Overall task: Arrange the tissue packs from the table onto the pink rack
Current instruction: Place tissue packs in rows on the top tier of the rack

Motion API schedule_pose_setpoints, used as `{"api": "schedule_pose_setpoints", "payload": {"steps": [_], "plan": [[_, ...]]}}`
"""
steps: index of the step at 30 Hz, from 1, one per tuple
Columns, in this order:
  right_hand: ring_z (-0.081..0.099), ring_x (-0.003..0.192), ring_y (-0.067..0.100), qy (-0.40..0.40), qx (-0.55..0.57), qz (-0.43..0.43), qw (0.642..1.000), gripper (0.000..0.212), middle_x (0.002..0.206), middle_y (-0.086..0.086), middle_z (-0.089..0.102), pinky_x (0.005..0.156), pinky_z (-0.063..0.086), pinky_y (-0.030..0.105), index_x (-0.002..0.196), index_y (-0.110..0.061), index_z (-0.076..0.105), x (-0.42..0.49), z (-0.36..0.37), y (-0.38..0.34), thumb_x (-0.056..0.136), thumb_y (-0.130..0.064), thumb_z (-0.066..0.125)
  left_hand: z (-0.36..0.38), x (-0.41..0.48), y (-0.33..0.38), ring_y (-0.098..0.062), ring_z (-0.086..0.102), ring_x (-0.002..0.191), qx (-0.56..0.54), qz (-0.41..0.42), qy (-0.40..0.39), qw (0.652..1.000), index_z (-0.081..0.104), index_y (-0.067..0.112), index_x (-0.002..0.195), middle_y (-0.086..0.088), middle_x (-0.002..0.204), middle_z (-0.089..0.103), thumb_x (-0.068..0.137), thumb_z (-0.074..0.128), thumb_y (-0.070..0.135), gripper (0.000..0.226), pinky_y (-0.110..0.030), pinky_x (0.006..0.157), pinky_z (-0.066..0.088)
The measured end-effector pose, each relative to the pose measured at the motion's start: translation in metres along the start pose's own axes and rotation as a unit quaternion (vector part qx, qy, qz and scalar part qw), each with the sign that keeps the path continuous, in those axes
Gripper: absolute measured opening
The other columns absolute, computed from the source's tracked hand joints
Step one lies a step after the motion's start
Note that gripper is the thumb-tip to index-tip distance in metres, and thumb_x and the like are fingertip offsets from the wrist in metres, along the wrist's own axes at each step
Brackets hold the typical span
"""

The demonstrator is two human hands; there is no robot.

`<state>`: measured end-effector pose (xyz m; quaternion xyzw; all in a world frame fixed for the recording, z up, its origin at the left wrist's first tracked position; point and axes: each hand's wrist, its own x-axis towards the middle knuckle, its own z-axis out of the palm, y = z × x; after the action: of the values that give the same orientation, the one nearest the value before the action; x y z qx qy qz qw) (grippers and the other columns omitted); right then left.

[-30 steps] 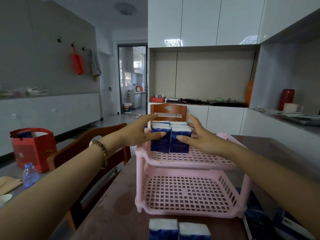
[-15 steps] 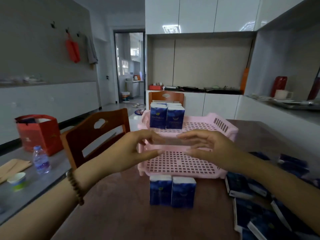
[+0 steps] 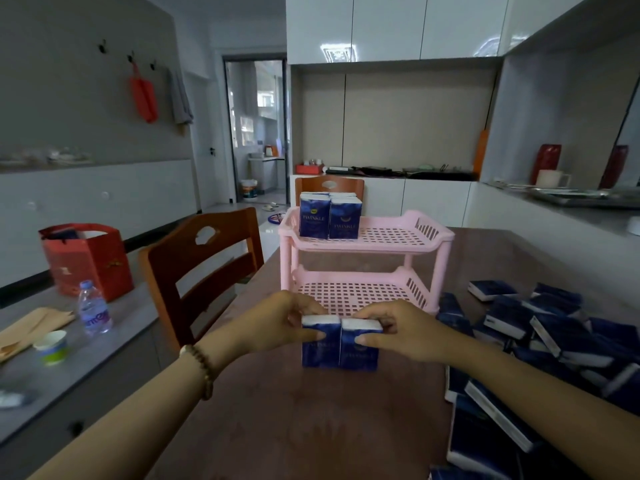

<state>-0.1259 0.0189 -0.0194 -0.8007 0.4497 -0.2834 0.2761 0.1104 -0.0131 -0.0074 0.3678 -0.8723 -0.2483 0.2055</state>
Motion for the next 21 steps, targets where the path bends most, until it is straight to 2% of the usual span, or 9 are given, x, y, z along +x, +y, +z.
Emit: {"api": "schedule_pose_setpoints", "payload": {"steps": [2,4,6,8,11,15,19,21], "plan": [[0.066,0.095,0.012,0.000,-0.012,-0.005,1.000,0.026,0.104,0.002,0.071,0.087,0.054,0.028,0.108,-0.011,0.068,0.000,-0.001,-0.003,0.083,-0.017,0.069,-0.003,-0.001,0.001,-0.001,0.061,0.096,-0.005,0.006,-0.001,1.000,0.066,0.024,0.107,0.013,0.103,0.067,0.084,0.067,0.018,0.024,-0.013,0.076,0.051],[0.065,0.091,0.006,0.013,-0.028,-0.017,0.999,0.023,0.099,-0.005,0.071,0.081,0.053,0.021,0.104,-0.016,0.069,0.001,-0.008,-0.010,0.082,-0.018,0.070,-0.010,-0.001,0.003,-0.003,0.062,0.099,-0.014,0.017,0.003,1.000,0.065,0.026,0.107,0.010,0.106,0.068,0.084,0.067,0.019,0.024,-0.019,0.079,0.053],[0.063,0.086,-0.002,0.047,-0.027,-0.036,0.998,0.020,0.096,-0.009,0.069,0.072,0.050,0.014,0.100,-0.020,0.068,0.003,-0.020,-0.022,0.081,-0.020,0.071,-0.024,-0.002,0.010,-0.005,0.063,0.100,-0.029,0.025,0.020,0.999,0.062,0.028,0.105,0.008,0.106,0.068,0.082,0.069,0.022,0.025,-0.025,0.079,0.055],[0.062,0.082,-0.007,0.092,-0.003,-0.049,0.995,0.018,0.096,-0.010,0.068,0.065,0.050,0.012,0.096,-0.021,0.064,0.008,-0.036,-0.037,0.080,-0.018,0.071,-0.044,0.000,0.022,-0.007,0.064,0.097,-0.031,0.043,0.047,0.997,0.060,0.025,0.103,0.005,0.102,0.069,0.081,0.070,0.024,0.024,-0.030,0.079,0.057],[0.062,0.082,-0.004,0.165,0.027,-0.079,0.983,0.018,0.094,-0.013,0.066,0.066,0.051,0.012,0.091,-0.028,0.062,0.020,-0.059,-0.057,0.079,-0.016,0.069,-0.079,0.008,0.042,-0.013,0.066,0.096,-0.028,0.083,0.087,0.992,0.061,0.015,0.102,-0.001,0.100,0.069,0.081,0.068,0.022,0.023,-0.033,0.080,0.057],[0.058,0.086,0.005,0.238,0.004,-0.086,0.968,0.023,0.101,-0.013,0.061,0.066,0.050,0.017,0.093,-0.035,0.058,0.052,-0.092,-0.068,0.080,-0.020,0.069,-0.116,0.037,0.052,-0.013,0.065,0.095,-0.015,0.097,0.168,0.981,0.063,0.014,0.099,0.004,0.103,0.066,0.082,0.066,0.023,0.019,-0.032,0.079,0.057],[0.055,0.084,0.006,0.248,-0.003,-0.061,0.967,0.021,0.104,-0.013,0.059,0.068,0.045,0.017,0.092,-0.036,0.059,0.086,-0.113,-0.058,0.081,-0.022,0.069,-0.129,0.074,0.033,-0.019,0.066,0.093,-0.038,0.054,0.203,0.977,0.065,0.015,0.099,0.002,0.103,0.068,0.081,0.069,0.021,0.019,-0.038,0.081,0.057],[0.055,0.081,0.005,0.230,-0.007,-0.049,0.972,0.020,0.107,-0.009,0.060,0.067,0.044,0.017,0.091,-0.035,0.059,0.098,-0.115,-0.049,0.081,-0.021,0.069,-0.129,0.089,0.019,-0.021,0.064,0.096,-0.015,0.053,0.202,0.978,0.066,0.017,0.095,0.001,0.103,0.067,0.081,0.069,0.021,0.016,-0.036,0.083,0.056]]}}
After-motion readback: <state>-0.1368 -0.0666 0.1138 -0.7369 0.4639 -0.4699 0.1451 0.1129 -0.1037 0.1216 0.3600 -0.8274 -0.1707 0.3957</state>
